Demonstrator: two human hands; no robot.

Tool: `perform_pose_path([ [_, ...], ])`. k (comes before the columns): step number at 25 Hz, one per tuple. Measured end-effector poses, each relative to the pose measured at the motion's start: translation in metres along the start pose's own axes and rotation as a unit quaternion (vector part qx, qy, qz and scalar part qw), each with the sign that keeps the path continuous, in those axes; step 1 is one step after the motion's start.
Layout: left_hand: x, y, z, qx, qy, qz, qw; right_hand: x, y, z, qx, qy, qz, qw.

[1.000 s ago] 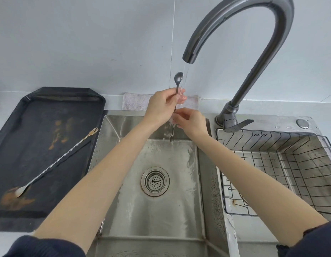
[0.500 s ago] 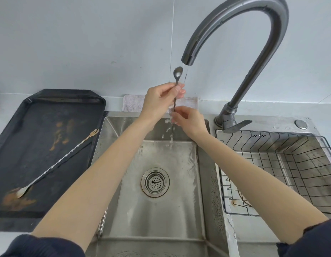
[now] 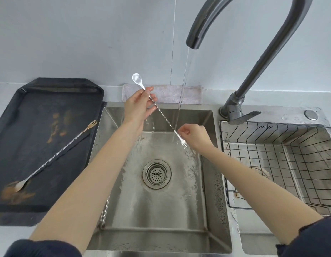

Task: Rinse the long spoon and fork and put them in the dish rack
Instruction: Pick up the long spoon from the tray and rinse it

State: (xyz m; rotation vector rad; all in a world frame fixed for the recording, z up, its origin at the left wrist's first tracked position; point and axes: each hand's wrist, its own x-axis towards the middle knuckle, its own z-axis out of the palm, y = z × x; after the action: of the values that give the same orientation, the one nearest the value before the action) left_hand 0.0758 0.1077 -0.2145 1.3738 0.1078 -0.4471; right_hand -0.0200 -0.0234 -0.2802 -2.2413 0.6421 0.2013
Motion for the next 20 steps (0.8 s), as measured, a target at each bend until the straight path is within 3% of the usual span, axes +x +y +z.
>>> perform_pose_path([
  [8,0.023,-0.068,-0.041,-0.047,0.099,-0.122,0.987,0.000,0.030,0.047,-0.017,-0.118,0.026,0.993],
  [13,0.032,-0.110,-0.063,-0.068,0.160,-0.207,0.963,0.004,0.053,0.067,-0.032,-0.147,0.038,0.988],
  [20,0.020,-0.161,-0.094,-0.017,0.150,-0.346,0.926,0.008,0.082,0.097,-0.107,-0.201,0.086,0.970],
])
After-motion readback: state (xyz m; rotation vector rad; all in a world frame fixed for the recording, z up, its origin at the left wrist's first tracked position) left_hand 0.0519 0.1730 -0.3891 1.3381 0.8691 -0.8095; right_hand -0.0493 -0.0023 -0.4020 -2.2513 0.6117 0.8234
